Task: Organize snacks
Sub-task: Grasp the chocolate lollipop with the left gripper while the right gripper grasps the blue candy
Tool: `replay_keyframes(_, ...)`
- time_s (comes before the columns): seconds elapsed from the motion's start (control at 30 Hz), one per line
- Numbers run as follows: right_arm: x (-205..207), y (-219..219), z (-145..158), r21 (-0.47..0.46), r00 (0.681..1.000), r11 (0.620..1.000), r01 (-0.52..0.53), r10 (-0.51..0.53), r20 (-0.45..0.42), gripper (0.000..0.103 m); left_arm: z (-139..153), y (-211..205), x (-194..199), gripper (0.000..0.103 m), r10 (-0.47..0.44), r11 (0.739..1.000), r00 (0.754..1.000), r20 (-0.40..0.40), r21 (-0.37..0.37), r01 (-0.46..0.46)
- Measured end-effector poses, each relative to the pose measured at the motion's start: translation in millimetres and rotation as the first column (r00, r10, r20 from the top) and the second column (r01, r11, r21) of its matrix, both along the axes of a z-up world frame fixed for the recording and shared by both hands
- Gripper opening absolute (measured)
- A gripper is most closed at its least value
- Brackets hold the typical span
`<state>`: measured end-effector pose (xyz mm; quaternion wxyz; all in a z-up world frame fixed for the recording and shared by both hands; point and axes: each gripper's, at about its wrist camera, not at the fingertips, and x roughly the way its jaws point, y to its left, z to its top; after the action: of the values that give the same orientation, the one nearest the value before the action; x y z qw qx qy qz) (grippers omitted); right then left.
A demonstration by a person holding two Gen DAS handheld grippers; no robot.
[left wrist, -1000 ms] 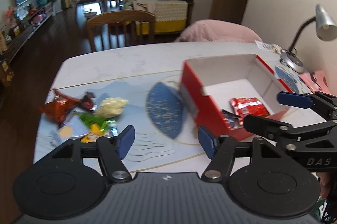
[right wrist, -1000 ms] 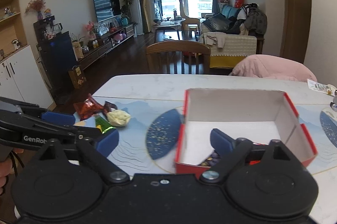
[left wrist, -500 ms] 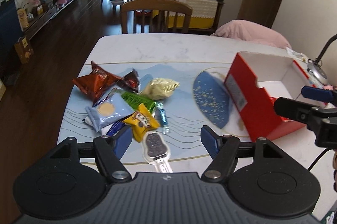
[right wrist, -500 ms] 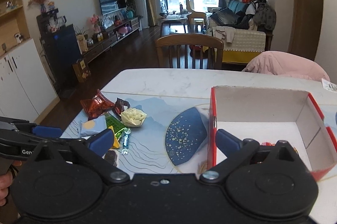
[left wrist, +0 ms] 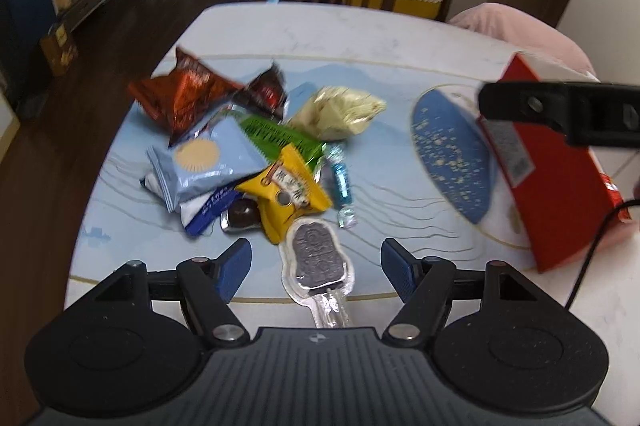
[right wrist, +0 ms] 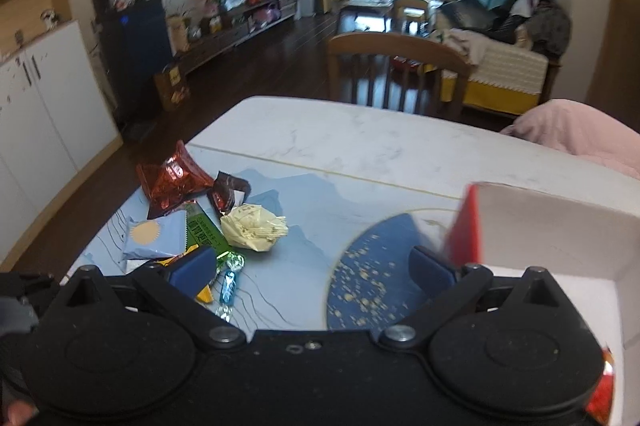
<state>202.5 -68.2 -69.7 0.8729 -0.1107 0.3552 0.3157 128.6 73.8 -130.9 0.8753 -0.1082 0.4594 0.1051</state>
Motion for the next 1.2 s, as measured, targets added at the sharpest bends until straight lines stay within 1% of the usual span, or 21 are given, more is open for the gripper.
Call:
replay_keyframes(0.1, 13.8, 21.3, -8.3, -0.011, 0.999, 0.999, -0.036, 0.036, -0.023, 0.102, -13.3, 4.7, 5.0, 0.071, 0.024, 1.000, 0.999, -0.023, -0.005, -0.025)
replay_keyframes(0.2, 20.4, 38.8, -16.5, -0.029, 0.997, 0.997, -0.071, 0.070, -0.030, 0.102, -24.1, 5.8, 8.8, 0.071, 0.029, 1.000, 0.999, -0.045, -0.007, -0.030)
replay_keyframes(0.3, 26.0, 47.1, -28.0, -0.041, 0.992, 0.994, -0.101, 0.098, -0.074, 0.101, -31.2, 5.8, 11.2, 0.071, 0.030, 1.000, 0.998, -0.054, -0.005, -0.030)
replay_keyframes(0.4, 24.0, 53.5, -45.8, -0.091, 0.987, 0.987, -0.131, 0.121, -0.104, 0.095, -34.1, 5.0, 11.4, 0.071, 0.033, 0.999, 0.998, -0.054, 0.008, -0.032)
replay_keyframes(0.43, 23.0, 55.1, -52.3, -0.104, 0.985, 0.985, -0.139, 0.127, -0.118, 0.091, -35.1, 5.3, 11.3, 0.071, 0.034, 0.999, 0.998, -0.053, 0.011, -0.034)
replay_keyframes(0.47, 22.1, 56.6, -57.8, -0.113, 0.982, 0.983, -0.147, 0.131, -0.136, 0.084, -35.5, 5.5, 10.5, 0.071, 0.035, 0.999, 0.998, -0.050, 0.008, -0.034)
replay_keyframes(0.53, 19.4, 60.6, -67.4, -0.133, 0.976, 0.977, -0.164, 0.142, -0.163, 0.078, -35.8, 3.4, 10.1, 0.071, 0.031, 0.999, 0.998, -0.048, 0.015, -0.030)
replay_keyframes(0.6, 16.4, 65.2, -73.9, -0.144, 0.971, 0.972, -0.187, 0.161, -0.178, 0.076, -36.3, 1.0, 10.2, 0.071, 0.023, 1.000, 0.999, -0.049, 0.019, -0.022)
replay_keyframes(0.67, 14.1, 70.6, -77.7, -0.149, 0.965, 0.966, -0.212, 0.183, -0.185, 0.067, -36.5, -1.6, 9.6, 0.071, 0.014, 1.000, 0.999, -0.048, 0.015, -0.013)
replay_keyframes(0.83, 12.8, 81.9, -85.4, -0.167, 0.958, 0.956, -0.243, 0.209, -0.196, 0.052, -37.7, -5.8, 10.9, 0.070, 0.001, 1.000, 0.999, -0.047, 0.005, 0.000)
replay_keyframes(0.9, 12.6, 83.8, -86.7, -0.164, 0.958, 0.955, -0.248, 0.216, -0.190, 0.046, -37.5, -7.7, 12.0, 0.066, -0.009, 1.000, 0.999, -0.045, 0.004, 0.009)
replay_keyframes(0.93, 12.1, 83.9, -86.1, -0.159, 0.956, 0.954, -0.255, 0.224, -0.188, 0.040, -37.2, -8.7, 12.6, 0.066, -0.011, 1.000, 0.999, -0.045, 0.000, 0.011)
replay_keyframes(0.97, 11.4, 84.3, -85.8, -0.158, 0.956, 0.953, -0.257, 0.227, -0.188, 0.036, -36.9, -9.4, 12.9, 0.064, -0.009, 1.000, 0.999, -0.047, -0.003, 0.009)
replay_keyframes(1.0, 10.6, 84.8, -85.5, -0.158, 0.955, 0.953, -0.259, 0.229, -0.186, 0.034, -36.8, -9.9, 13.1, 0.061, -0.007, 1.000, 0.999, -0.049, -0.001, 0.007)
replay_keyframes(1.03, 9.5, 85.3, -85.4, -0.157, 0.954, 0.952, -0.264, 0.234, -0.184, 0.028, -36.2, -11.3, 13.5, 0.052, -0.009, 1.000, 0.999, -0.050, 0.007, 0.009)
replay_keyframes(1.07, 8.2, 85.9, -85.4, -0.159, 0.954, 0.950, -0.268, 0.238, -0.182, 0.024, -35.7, -12.3, 14.4, 0.049, -0.011, 1.000, 0.998, -0.054, 0.015, 0.012)
replay_keyframes(1.1, 6.8, 86.0, -85.5, -0.164, 0.955, 0.950, -0.266, 0.237, -0.177, 0.022, -35.7, -12.4, 15.3, 0.048, -0.010, 1.000, 0.998, -0.058, 0.019, 0.011)
replay_keyframes(1.13, 5.7, 86.4, -85.8, -0.167, 0.957, 0.950, -0.264, 0.235, -0.173, 0.019, -35.5, -12.3, 15.5, 0.043, -0.006, 1.000, 0.998, -0.060, 0.023, 0.008)
replay_keyframes(1.17, 5.0, 86.0, -86.0, -0.168, 0.957, 0.950, -0.263, 0.235, -0.171, 0.015, -34.9, -12.3, 15.5, 0.040, -0.006, 1.000, 0.998, -0.059, 0.022, 0.008)
replay_keyframes(1.2, 4.2, 85.0, -86.0, -0.167, 0.957, 0.951, -0.262, 0.234, -0.169, 0.014, -34.4, -12.0, 15.7, 0.040, -0.007, 1.000, 0.998, -0.058, 0.016, 0.008)
